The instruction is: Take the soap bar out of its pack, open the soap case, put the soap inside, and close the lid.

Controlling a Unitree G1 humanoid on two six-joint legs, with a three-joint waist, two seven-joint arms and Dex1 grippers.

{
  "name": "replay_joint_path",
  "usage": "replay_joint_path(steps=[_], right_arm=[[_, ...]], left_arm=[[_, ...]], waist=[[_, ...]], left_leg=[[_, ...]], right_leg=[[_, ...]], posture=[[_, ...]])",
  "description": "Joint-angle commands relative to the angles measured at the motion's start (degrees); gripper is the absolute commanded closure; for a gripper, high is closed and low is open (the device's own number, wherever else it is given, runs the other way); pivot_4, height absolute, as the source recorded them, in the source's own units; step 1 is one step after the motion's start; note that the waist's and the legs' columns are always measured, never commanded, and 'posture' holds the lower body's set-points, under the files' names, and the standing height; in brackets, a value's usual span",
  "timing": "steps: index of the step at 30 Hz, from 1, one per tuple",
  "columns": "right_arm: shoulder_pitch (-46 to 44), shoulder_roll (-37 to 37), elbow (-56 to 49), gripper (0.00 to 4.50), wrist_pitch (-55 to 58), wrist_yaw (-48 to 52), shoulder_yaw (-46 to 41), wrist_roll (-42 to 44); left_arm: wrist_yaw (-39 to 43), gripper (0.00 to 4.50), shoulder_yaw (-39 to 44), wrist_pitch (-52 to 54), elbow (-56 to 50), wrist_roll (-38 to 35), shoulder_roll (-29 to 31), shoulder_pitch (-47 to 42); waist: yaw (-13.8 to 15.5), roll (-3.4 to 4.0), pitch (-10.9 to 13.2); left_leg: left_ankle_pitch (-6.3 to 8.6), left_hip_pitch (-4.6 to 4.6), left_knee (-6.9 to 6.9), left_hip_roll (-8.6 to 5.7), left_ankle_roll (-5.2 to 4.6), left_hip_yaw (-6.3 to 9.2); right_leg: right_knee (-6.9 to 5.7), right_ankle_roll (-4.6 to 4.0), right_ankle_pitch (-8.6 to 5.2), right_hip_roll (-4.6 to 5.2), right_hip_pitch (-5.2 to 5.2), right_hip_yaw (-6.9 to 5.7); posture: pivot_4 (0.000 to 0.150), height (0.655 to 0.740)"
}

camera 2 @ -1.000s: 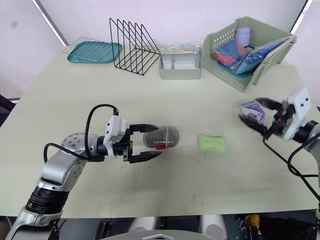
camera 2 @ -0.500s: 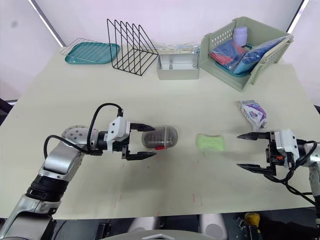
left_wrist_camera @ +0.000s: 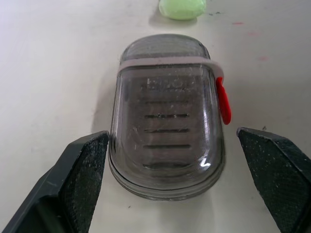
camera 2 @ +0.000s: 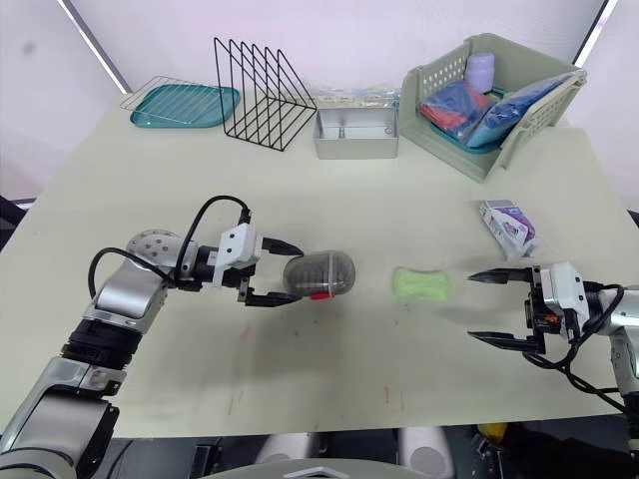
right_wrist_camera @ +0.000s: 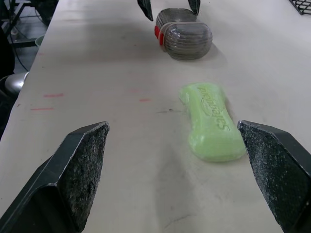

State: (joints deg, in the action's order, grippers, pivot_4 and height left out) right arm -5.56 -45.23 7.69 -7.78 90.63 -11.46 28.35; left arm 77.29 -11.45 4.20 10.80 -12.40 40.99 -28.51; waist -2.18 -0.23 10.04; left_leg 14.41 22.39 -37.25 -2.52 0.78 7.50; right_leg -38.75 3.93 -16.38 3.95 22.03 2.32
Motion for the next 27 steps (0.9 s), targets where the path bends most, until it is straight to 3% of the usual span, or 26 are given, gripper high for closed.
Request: replay_joint_path(steps=[1,27], right_arm=[[0.37,-0.63,-1.60,0.05,-0.34,-0.67,-0.44,0.36],[1.36,-1.00,-2.76,0.05,0.90,-2.02,-0.18,0.37]], left_arm=[[0.89,0.00,-0.05,-1.40,1.86,0.65,-0.45,-1.53],[-1.25,0.00,1.01,0.08,2.00,0.47,-2.80,0.69]], waist=[[-0.01,0.00,0.00],[-0.04,0.00,0.00]], left_leg=[[0.00,0.00,0.00,0.00,0.00,0.00],[0.00,0.00,-0.03,-0.04,0.00,0.03]], right_leg=[[-0.01,0.00,0.00,0.00,0.00,0.00],[-0.05,0.00,0.00,0.02,0.00,0.00]], posture=[[0.150,0.7400],[0.150,0.7400]])
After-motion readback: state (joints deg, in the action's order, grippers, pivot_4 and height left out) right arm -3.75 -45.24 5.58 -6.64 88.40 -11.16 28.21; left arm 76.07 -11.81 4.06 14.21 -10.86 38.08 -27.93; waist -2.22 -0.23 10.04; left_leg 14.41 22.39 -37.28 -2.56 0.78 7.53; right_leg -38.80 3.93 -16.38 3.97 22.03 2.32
